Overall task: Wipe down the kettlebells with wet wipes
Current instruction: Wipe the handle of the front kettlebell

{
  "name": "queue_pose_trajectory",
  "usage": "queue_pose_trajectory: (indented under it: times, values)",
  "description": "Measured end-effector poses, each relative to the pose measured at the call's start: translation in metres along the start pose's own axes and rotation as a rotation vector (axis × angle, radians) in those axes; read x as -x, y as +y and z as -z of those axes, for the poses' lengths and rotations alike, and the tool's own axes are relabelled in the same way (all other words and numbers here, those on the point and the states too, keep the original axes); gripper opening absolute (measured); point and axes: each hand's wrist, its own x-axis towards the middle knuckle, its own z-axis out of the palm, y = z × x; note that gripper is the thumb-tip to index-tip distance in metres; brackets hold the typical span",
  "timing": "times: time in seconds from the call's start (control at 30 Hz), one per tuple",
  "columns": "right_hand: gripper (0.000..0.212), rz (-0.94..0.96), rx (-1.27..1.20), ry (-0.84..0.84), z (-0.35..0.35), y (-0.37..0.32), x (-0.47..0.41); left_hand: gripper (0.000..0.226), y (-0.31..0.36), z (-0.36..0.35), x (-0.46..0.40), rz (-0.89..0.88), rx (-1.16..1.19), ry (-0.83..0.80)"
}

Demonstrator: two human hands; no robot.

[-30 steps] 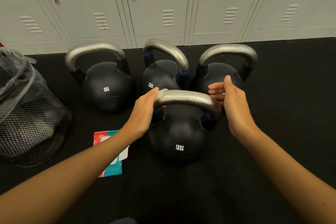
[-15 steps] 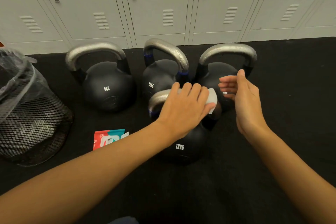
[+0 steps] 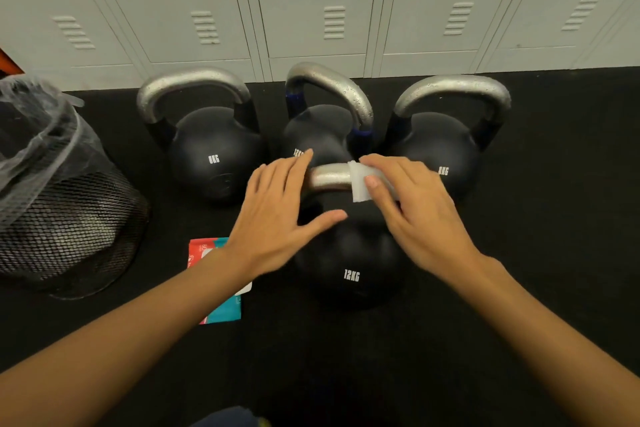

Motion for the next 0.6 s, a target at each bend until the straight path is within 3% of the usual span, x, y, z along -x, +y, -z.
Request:
queue_pose_trajectory:
  times: [0.1,0.2,0.33,0.47,0.6]
  values:
    - [0.039,-0.031,0.188,-0.032,-0.003,-0.007,-0.016,0.084,-0.010,-0.003,0.010,0.059,-0.003,-0.012]
    - [0.031,0.100,0.394,0.060,-0.012,-0.017,-0.034,0.073,-0.015,-0.007,0.017,0.193,0.059,-0.043]
    - [0.043,0.182,0.564,0.049,-0.028,-0.034,-0.043,0.051,-0.016,-0.011,0.019,0.216,0.088,-0.070]
    - [0.040,0.248,0.596,0.046,-0.029,-0.029,-0.029,0.039,-0.013,-0.013,0.016,0.218,0.117,-0.059]
    - [0.042,0.170,0.545,0.059,-0.016,-0.012,-0.010,0.040,-0.014,-0.014,0.014,0.217,0.118,-0.072]
